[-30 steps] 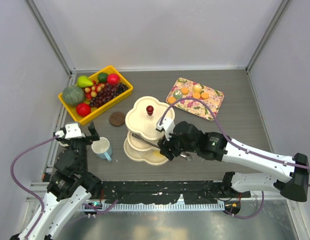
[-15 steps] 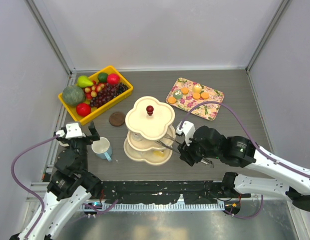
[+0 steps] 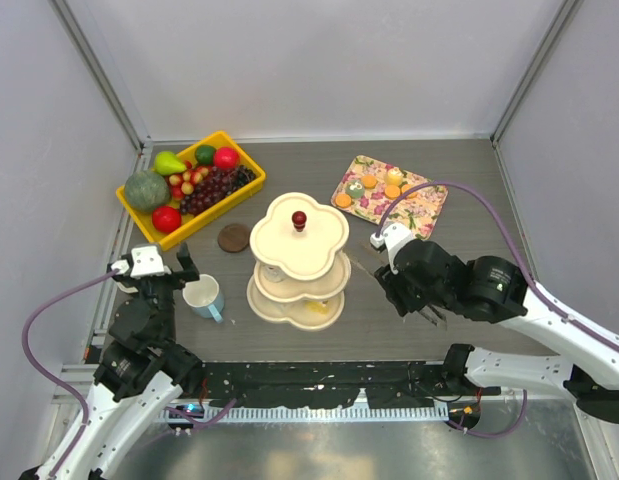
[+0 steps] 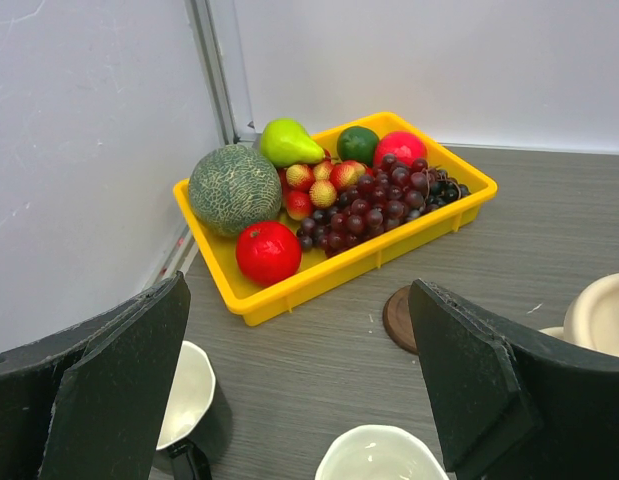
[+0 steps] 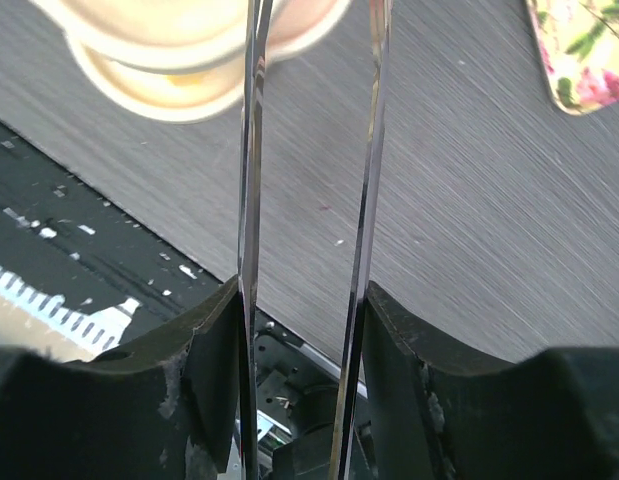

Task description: Serve the afternoon tea

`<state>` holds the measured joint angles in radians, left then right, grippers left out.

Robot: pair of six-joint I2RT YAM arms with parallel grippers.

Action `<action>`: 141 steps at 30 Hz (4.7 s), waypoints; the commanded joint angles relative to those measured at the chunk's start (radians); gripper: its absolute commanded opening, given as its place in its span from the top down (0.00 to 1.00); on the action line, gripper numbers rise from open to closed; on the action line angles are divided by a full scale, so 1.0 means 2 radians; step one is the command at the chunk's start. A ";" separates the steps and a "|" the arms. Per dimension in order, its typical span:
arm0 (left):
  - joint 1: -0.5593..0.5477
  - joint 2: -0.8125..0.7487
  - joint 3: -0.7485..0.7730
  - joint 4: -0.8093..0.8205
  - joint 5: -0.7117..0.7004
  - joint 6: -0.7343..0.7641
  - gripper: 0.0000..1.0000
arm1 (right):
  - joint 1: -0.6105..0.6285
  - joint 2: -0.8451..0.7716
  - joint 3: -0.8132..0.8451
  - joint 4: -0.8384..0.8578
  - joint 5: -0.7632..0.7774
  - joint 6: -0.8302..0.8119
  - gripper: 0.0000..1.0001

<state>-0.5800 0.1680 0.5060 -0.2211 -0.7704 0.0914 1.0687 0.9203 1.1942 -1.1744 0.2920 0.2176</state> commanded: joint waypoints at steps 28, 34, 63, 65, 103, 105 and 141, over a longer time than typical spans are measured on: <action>0.002 -0.019 0.005 0.018 -0.007 -0.002 0.01 | -0.308 0.432 0.184 0.273 -0.045 -0.107 0.45; 0.002 -0.011 0.006 0.018 -0.004 -0.001 0.01 | -0.311 0.500 0.237 0.276 -0.032 -0.120 0.44; 0.003 -0.009 0.005 0.018 -0.001 -0.001 0.01 | -0.322 0.447 0.147 0.237 -0.012 -0.134 0.54; 0.003 -0.008 0.005 0.017 -0.001 -0.001 0.01 | -0.323 0.427 0.135 0.233 -0.007 -0.134 0.56; 0.002 -0.018 0.008 0.016 -0.004 0.000 0.01 | -0.072 0.029 -0.073 0.200 -0.041 -0.034 0.58; 0.002 -0.018 0.006 0.016 -0.004 0.001 0.01 | -0.063 0.033 -0.079 0.208 -0.042 -0.033 0.58; 0.002 -0.019 0.008 0.016 0.001 -0.001 0.01 | -0.097 0.012 -0.070 0.188 0.056 -0.049 0.38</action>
<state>-0.5800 0.1398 0.5060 -0.2211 -0.7731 0.0895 0.9531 0.9604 1.0122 -0.7876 0.3405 0.1143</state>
